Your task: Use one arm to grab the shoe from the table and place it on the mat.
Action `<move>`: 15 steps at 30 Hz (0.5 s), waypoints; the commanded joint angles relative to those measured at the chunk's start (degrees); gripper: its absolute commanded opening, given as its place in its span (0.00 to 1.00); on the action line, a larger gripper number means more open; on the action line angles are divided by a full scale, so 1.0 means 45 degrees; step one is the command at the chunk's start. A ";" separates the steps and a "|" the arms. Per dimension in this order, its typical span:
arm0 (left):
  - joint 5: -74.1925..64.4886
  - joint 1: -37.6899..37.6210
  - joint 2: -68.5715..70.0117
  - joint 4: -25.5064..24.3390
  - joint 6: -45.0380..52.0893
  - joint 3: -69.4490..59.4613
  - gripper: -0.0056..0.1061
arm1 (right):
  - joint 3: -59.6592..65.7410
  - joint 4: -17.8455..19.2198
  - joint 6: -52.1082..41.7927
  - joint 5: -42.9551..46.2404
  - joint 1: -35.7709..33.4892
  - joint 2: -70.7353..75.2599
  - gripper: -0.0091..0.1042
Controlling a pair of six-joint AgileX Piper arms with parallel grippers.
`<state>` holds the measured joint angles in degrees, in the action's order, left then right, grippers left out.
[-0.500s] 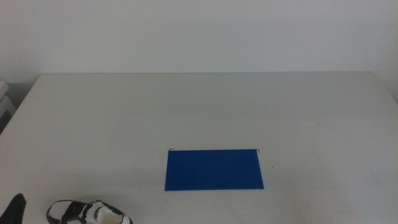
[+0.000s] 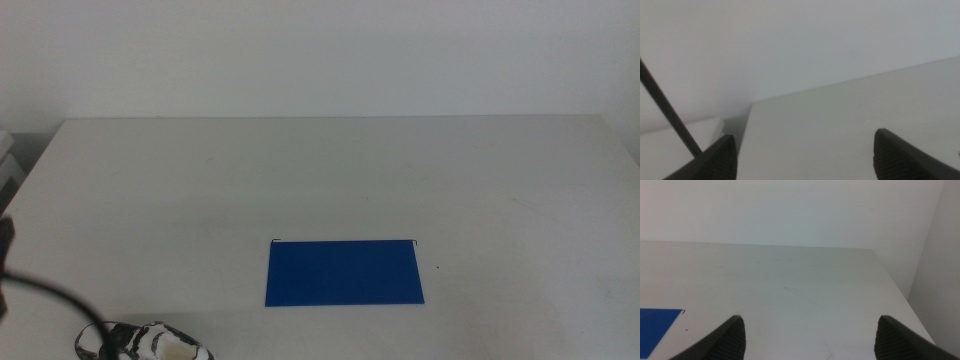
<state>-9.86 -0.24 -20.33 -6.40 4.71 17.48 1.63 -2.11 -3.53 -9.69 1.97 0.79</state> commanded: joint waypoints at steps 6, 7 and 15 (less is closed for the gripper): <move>0.0663 -0.0088 -0.3372 0.0011 0.0767 0.3593 0.89 | -0.0121 0.0108 -0.0161 0.1009 0.0060 0.0268 0.67; 0.0357 -0.0088 -0.3787 0.0011 0.0901 0.4101 0.89 | -0.0121 0.0108 -0.0161 0.1009 0.0060 0.0268 0.67; -0.4566 -0.1596 -0.6833 0.0011 0.1814 0.8345 0.89 | -0.0121 0.0108 -0.0161 0.1009 0.0060 0.0268 0.67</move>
<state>-29.07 -6.00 -49.22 -6.42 12.07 50.65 1.63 -2.11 -3.53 -9.69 1.97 0.79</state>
